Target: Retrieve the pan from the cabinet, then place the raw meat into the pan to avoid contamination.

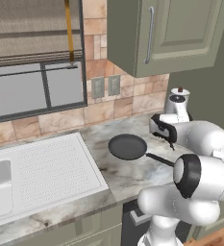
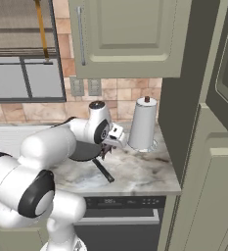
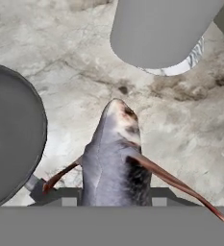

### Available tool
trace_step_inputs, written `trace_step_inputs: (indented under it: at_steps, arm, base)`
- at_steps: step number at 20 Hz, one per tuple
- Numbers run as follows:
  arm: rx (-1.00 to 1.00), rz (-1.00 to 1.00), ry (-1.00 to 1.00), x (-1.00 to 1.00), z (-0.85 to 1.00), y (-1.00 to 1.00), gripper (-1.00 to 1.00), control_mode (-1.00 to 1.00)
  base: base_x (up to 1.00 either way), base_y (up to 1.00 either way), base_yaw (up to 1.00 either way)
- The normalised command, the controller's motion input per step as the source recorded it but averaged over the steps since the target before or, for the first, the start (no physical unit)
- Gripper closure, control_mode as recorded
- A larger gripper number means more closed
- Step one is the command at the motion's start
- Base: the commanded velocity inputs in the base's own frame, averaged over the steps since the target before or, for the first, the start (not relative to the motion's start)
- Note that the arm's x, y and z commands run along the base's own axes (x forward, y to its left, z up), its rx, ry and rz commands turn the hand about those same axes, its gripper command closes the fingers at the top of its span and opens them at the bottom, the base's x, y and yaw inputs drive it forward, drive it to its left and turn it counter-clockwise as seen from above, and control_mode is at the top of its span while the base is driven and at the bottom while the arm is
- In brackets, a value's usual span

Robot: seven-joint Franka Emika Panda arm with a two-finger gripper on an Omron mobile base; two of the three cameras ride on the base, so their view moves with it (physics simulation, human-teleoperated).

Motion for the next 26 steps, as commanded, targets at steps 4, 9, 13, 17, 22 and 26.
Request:
trace_step_inputs:
  at_steps: [4, 9, 13, 17, 22, 26]
  arm:
    - [0.05, 0.0, -0.06, 0.1, -0.01, 0.43, 1.0, -1.0]
    - [0.05, 0.0, -0.07, 0.1, -0.03, 0.44, 1.0, -1.0]
    - [0.05, 0.01, -0.07, 0.1, -0.02, 0.43, 1.0, -1.0]
    - [0.05, 0.01, -0.07, 0.09, -0.02, 0.42, 1.0, -1.0]
    - [0.04, 0.01, -0.08, 0.12, -0.03, 0.39, 1.0, -1.0]
    - [0.02, 0.0, -0.08, 0.17, -0.06, 0.32, 1.0, -1.0]
  base:
    - [0.0, 0.0, 0.0]
    - [0.0, 0.0, 0.0]
    - [0.0, 0.0, 0.0]
    - [0.0, 0.0, 0.0]
    - [0.0, 0.0, 0.0]
    - [0.0, 0.0, 0.0]
